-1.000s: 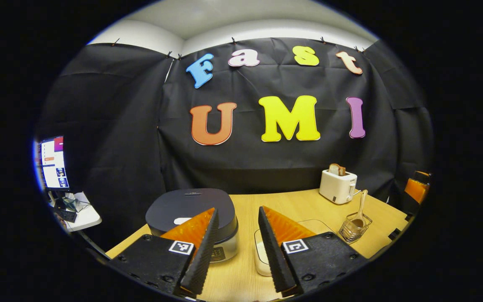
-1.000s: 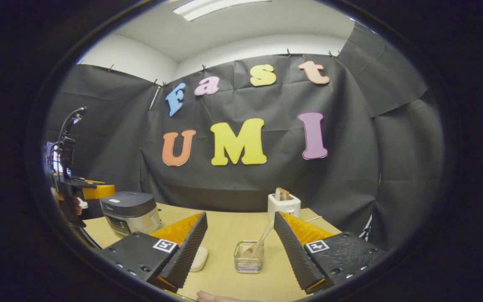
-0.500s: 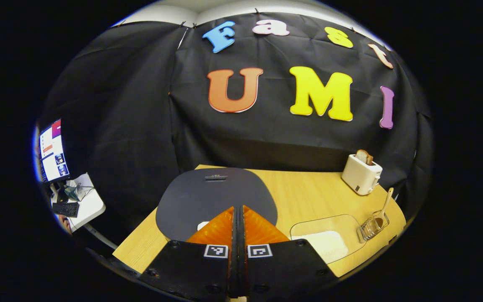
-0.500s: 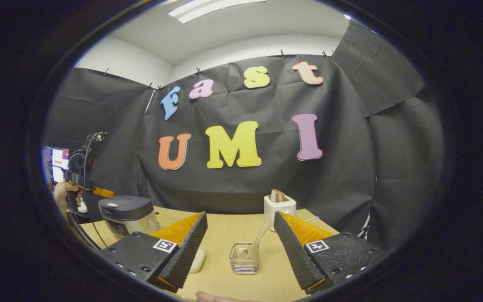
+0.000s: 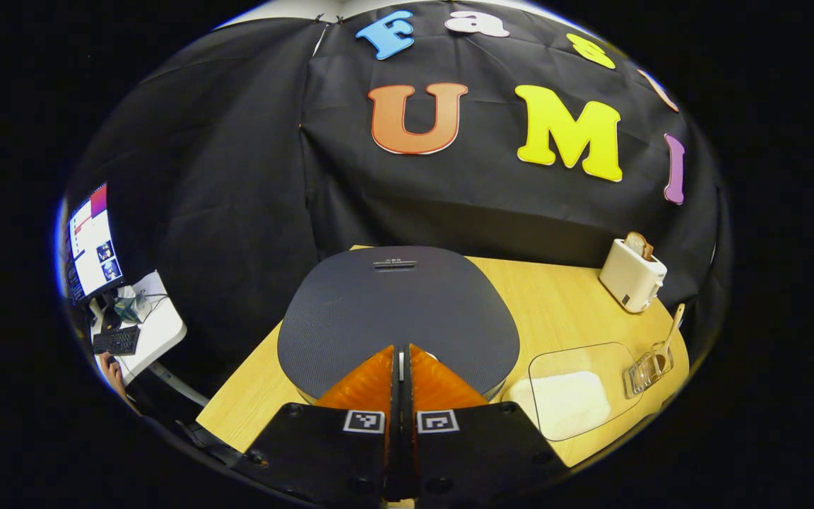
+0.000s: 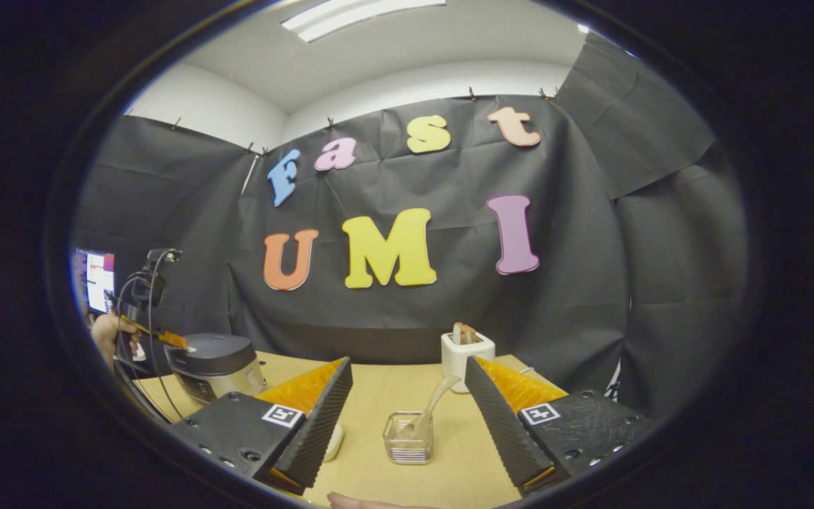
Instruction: Close the left gripper, press the button to open the rice cooker; take a wooden spoon from the chopstick holder with the right hand, scoop a spoonful of rice and pour it into the rice cooker, then put the wooden spoon back into the chopstick holder.
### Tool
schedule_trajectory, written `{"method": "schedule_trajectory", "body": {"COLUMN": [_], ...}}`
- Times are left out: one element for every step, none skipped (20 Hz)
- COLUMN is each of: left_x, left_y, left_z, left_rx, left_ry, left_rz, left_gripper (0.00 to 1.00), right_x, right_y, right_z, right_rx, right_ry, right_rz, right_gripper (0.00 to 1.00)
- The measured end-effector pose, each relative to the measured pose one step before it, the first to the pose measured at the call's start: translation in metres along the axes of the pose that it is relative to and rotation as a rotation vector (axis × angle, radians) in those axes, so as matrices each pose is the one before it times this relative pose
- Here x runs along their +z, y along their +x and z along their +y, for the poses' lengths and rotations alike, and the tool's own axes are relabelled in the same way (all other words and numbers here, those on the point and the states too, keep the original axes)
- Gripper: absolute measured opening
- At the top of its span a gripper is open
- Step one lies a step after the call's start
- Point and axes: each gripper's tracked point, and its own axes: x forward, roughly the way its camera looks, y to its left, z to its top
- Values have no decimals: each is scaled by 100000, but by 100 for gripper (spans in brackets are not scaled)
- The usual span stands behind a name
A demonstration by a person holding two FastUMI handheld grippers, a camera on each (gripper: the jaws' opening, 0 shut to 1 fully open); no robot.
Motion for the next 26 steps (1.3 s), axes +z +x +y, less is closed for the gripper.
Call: {"method": "schedule_trajectory", "body": {"left_x": [-50,-330,-106,-298,249,-21,178,93,301,618,884,740,1517,1591,1458,1101,1347,1483,1052,505,327,180,289,22,-105,-198], "left_y": [8,517,-77,71,-42,6,10,-12,-47,145,-426,-186,-68,-202,-125,-401,-375,-476,-417,-585,-575,-440,-637,-481,-619,-668], "left_z": [127,-99,19,-145,143,33,25,-88,117,-2,3,185,264,159,-205,-545,-724,-47,-130,-538,-559,-584,-429,-183,-256,-463], "left_rx": [391,-141,630,170,-344,-364,-134,375,871,904,771,1149,1469,1271,391,-922,-1083,361,-677,-1473,-1678,-1506,-678,-455,-690,-1254], "left_ry": [1864,-119,-1164,-641,256,-1130,-808,-358,-194,119,702,515,1955,1099,421,-1589,-1285,-399,-648,-974,-1146,-903,75,401,429,209], "left_rz": [132,1120,-126,1130,-1968,371,-709,-612,-2132,-2781,-3982,-3392,-6284,-5469,-3940,-1947,-3147,-3747,-1884,-1037,-870,-860,-1269,-549,187,-333], "left_gripper": [3,3,3,3,3,3,3,3,3,3,3,3,3,3,3,4,16,24,44,44,53,62,71,68,72,83], "right_x": [43,-206,63,-16,146,-123,9,-139,-128,-117,-76,-41,34,-265,-178,-259,-35,-248,-100,-141,-103,-155,-6,21,87,-154], "right_y": [-42,-19,-2,11,-84,-79,50,22,46,47,73,120,162,82,88,48,213,114,220,88,92,51,79,1,-38,43], "right_z": [84,68,81,103,186,51,77,29,28,-87,-65,-148,-115,-131,-68,-16,12,89,47,55,49,34,-5,28,-8,-28], "right_rx": [172,73,91,294,421,235,200,206,-32,-264,-472,-447,-644,-800,-680,-368,-234,-152,-16,61,107,41,-76,-123,-140,-115], "right_ry": [133,166,66,-16,-114,-200,-37,119,103,52,23,-55,-157,-334,-376,-307,-260,-226,-149,-104,-175,-181,-136,-202,-258,-217], "right_rz": [37,124,105,56,-245,-89,145,380,524,268,285,180,114,360,469,378,340,436,483,422,388,323,73,-125,-122,22], "right_gripper": [95,95,95,95,95,95,95,95,95,95,95,95,95,95,99,95,99,95,99,99,95,99,99,99,99,95]}}
